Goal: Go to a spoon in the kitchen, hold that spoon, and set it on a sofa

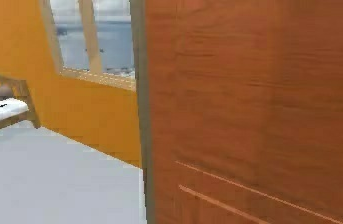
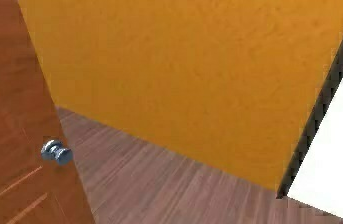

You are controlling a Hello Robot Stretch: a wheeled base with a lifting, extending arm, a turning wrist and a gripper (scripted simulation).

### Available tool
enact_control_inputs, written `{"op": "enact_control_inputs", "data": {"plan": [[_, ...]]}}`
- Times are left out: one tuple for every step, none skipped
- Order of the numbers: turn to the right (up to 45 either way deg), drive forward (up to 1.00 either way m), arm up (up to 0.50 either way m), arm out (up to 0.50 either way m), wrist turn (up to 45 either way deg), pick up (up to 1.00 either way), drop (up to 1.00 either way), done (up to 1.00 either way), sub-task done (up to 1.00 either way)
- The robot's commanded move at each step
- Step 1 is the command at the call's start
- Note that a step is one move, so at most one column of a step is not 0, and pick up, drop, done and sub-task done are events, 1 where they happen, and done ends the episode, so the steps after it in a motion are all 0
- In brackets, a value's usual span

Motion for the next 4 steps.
{"op": "enact_control_inputs", "data": {"plan": [[45.0,0.00,0.00,0.00,0.0,0.00,0.00,0.00,0.00],[45.0,0.00,0.00,0.00,0.0,0.00,0.00,0.00,0.00],[45.0,0.00,0.00,0.00,0.0,0.00,0.00,0.00,0.00],[15.0,0.00,0.00,0.00,0.0,0.00,0.00,0.00,0.00]]}}
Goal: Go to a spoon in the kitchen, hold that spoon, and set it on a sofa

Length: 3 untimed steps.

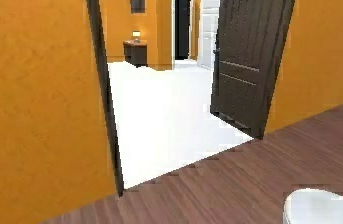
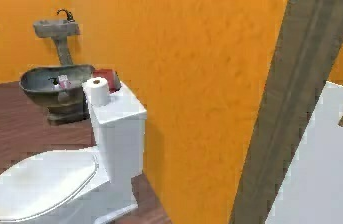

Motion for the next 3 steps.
{"op": "enact_control_inputs", "data": {"plan": [[0.0,1.00,0.00,0.00,0.0,0.00,0.00,0.00,0.00],[3.0,0.00,0.00,0.00,0.0,0.00,0.00,0.00,0.00],[0.0,1.00,0.00,0.00,0.0,0.00,0.00,0.00,0.00]]}}
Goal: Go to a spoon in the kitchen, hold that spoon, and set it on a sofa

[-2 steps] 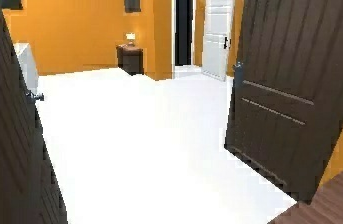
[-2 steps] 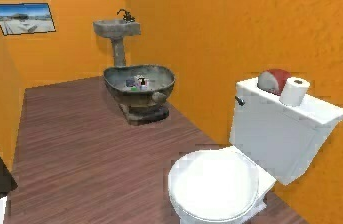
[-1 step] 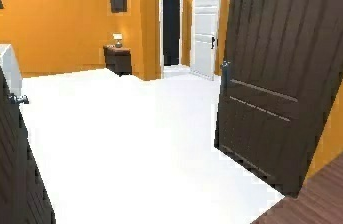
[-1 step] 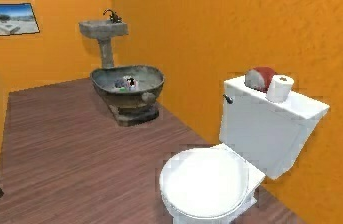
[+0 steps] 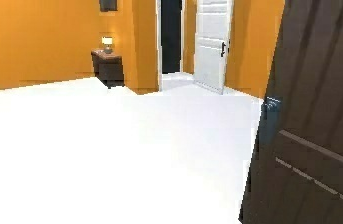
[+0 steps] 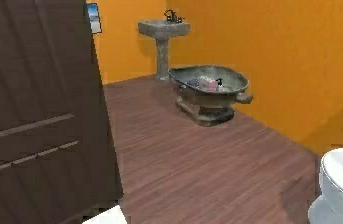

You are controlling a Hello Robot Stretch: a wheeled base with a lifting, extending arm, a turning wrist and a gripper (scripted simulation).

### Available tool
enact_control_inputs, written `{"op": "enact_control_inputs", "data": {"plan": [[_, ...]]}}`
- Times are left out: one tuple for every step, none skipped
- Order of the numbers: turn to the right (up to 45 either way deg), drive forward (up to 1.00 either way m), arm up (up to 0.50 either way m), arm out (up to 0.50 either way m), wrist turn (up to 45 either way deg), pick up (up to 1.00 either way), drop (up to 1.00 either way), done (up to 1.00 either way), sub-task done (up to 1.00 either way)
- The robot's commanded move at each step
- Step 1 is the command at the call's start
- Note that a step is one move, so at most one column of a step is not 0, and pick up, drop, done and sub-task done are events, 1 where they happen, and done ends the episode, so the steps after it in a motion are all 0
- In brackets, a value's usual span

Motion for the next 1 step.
{"op": "enact_control_inputs", "data": {"plan": [[0.0,0.95,0.00,0.00,0.0,0.00,0.00,0.00,0.00]]}}
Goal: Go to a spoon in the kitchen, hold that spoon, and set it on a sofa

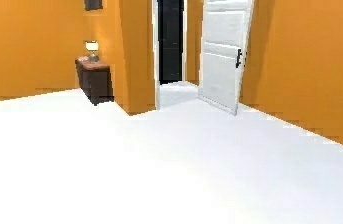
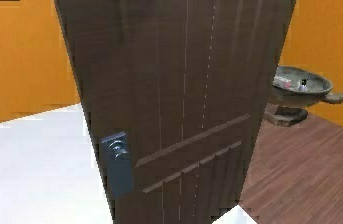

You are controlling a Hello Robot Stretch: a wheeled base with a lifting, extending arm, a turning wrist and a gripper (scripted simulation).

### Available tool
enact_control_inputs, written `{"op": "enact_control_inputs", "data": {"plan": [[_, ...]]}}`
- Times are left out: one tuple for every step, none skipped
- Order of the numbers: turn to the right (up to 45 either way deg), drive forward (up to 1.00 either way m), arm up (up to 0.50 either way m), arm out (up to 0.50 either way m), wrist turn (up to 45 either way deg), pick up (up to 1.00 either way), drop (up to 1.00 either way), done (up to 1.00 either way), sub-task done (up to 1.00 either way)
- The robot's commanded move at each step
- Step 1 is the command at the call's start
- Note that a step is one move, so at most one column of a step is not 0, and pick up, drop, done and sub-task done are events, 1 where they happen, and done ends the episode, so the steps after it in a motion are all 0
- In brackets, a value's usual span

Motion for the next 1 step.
{"op": "enact_control_inputs", "data": {"plan": [[3.0,0.00,0.00,0.00,0.0,0.00,0.00,0.00,0.00]]}}
